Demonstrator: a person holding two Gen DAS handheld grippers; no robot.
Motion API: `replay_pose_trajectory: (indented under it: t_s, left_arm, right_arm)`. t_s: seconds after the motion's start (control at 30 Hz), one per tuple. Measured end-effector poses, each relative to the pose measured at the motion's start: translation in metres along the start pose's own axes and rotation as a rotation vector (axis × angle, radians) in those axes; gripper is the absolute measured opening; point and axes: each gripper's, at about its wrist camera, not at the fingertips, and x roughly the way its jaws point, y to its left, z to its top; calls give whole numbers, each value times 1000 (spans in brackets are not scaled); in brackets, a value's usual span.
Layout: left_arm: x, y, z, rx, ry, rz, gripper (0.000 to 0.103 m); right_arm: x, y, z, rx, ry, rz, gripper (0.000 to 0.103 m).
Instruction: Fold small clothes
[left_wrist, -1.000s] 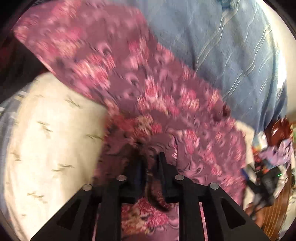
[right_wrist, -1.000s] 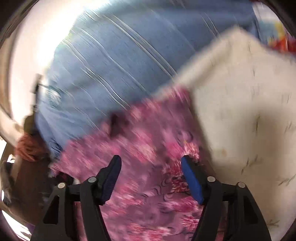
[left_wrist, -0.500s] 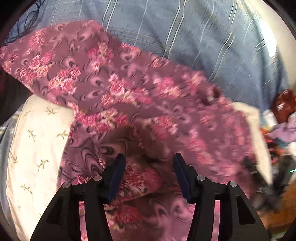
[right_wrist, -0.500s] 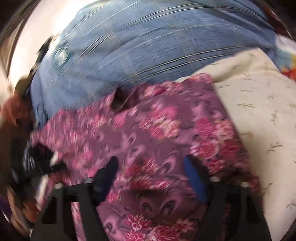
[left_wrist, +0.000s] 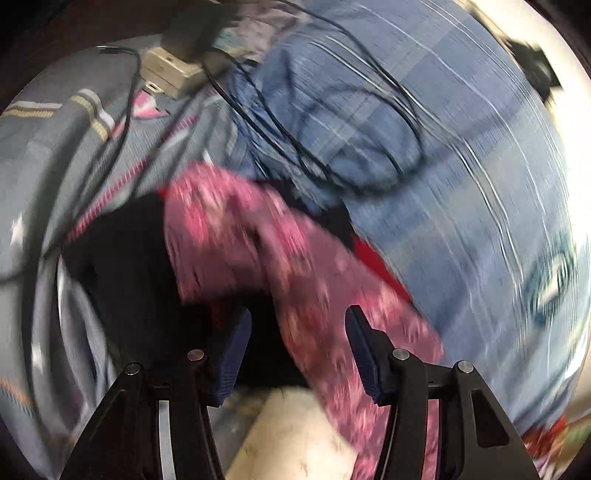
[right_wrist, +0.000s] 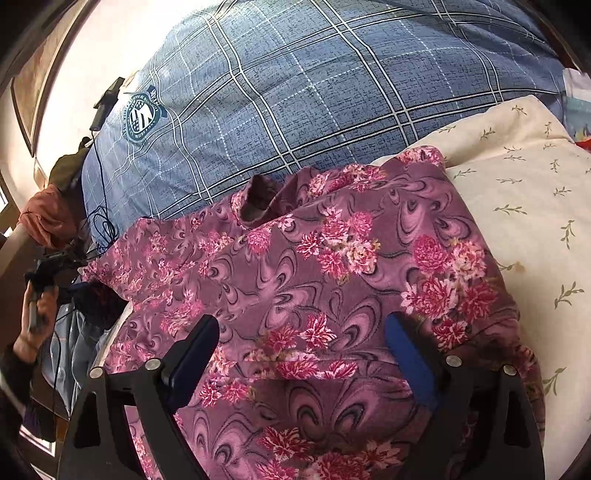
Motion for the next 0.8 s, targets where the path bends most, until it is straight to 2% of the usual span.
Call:
replay_pose_trajectory:
  t_s: [0.07, 0.13, 0.17, 0.2, 0.23, 0.27, 0.37, 0.47, 0.6, 0.7, 0.8]
  left_arm:
    - [11, 0, 8, -24, 24, -29, 53]
    - [21, -2, 13, -34, 28, -6, 53]
    - [26, 0, 14, -63, 31, 5, 49]
    - [33, 2, 15, -86, 29, -6, 40]
    - [38, 3, 17, -99, 29, -28, 3]
    - [38, 2, 15, -104, 33, -45, 4]
    - [23, -6, 3, -57, -30, -35, 3]
    - [-6, -27, -12, 22, -74, -61, 3]
    - [-60, -77, -55, 190, -113, -100, 3]
    - [-101, -118, -95, 303, -137, -177, 3]
    - [-125, -156, -144, 401, -109, -274, 3]
  right_arm:
    - [2, 2, 1, -11, 5, 5, 99]
    - [2, 2, 0, -16, 7, 7, 100]
    - [2, 2, 0, -16, 7, 12, 100]
    - [2, 2, 0, -14, 5, 16, 100]
    - [2, 1, 0, -11, 3, 22, 100]
    - [2, 1, 0, -10, 1, 27, 100]
    - [1, -1, 0, -3, -4, 41, 101]
    - [0, -3, 0, 6, -10, 57, 101]
    - [-2, -5, 0, 14, -17, 69, 101]
    - [-2, -5, 0, 18, -20, 74, 101]
    - [-3, -6, 0, 20, -23, 81, 101]
